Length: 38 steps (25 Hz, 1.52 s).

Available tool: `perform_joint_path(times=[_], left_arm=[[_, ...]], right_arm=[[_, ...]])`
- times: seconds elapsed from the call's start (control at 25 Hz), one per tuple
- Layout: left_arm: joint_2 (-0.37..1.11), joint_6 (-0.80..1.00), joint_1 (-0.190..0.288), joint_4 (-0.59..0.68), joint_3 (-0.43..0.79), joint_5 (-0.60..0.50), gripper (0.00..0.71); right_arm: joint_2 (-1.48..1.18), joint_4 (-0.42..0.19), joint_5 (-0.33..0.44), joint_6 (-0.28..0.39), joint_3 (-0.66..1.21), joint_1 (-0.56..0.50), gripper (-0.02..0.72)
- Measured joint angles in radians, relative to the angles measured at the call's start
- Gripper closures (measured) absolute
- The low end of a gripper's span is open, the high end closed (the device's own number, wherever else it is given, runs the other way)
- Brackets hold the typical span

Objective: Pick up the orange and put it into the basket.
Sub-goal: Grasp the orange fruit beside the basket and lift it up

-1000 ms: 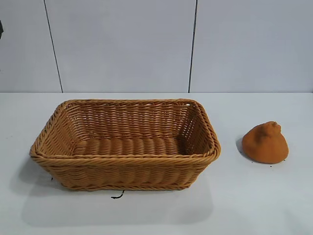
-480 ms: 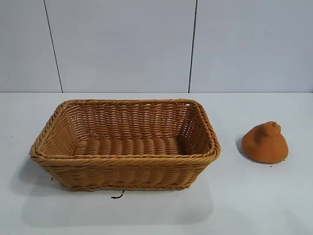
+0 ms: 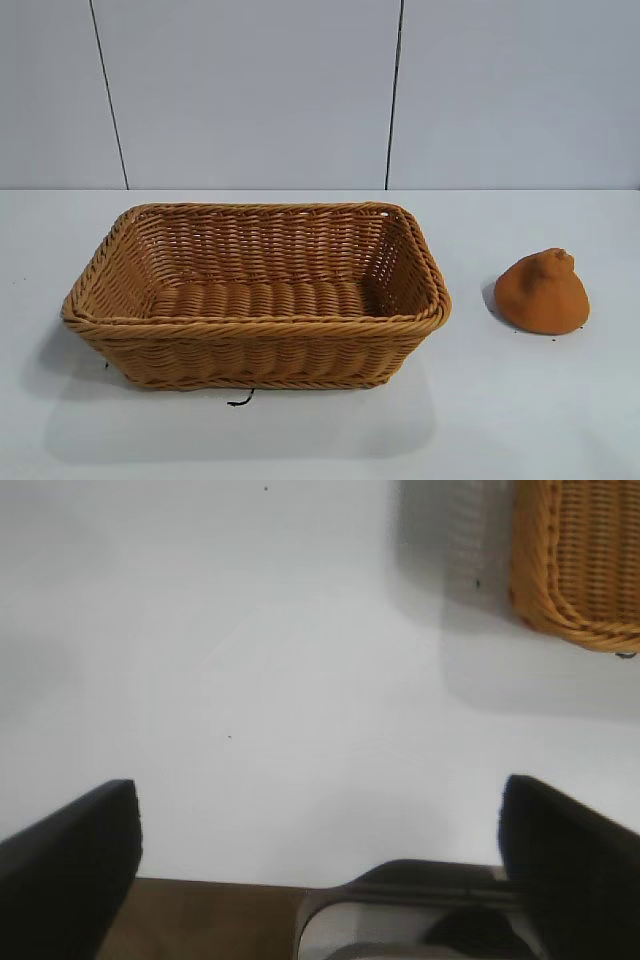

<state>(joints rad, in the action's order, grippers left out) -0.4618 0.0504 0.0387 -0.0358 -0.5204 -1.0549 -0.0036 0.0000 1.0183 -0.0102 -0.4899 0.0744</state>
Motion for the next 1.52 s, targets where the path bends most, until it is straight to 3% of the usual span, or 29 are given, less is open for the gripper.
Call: perform_joint_path(times=[0.68, 0.88, 1.52], left_arm=[[0.436, -0.008, -0.021, -0.001, 0.016, -0.009, 0.015], [0.466, -0.008, -0.023, -0.003, 0.016, -0.009, 0.015], [0.468, -0.008, -0.023, -0.004, 0.016, -0.009, 0.015]], right_arm=[[0.000, 0.012, 0.000, 0.000, 0.000, 0.000, 0.010], [0.024, 0.000, -0.004, 0.000, -0.020, 0.000, 0.010], [0.992, 0.000, -0.065, 0.027, -0.439, 0.000, 0.010]])
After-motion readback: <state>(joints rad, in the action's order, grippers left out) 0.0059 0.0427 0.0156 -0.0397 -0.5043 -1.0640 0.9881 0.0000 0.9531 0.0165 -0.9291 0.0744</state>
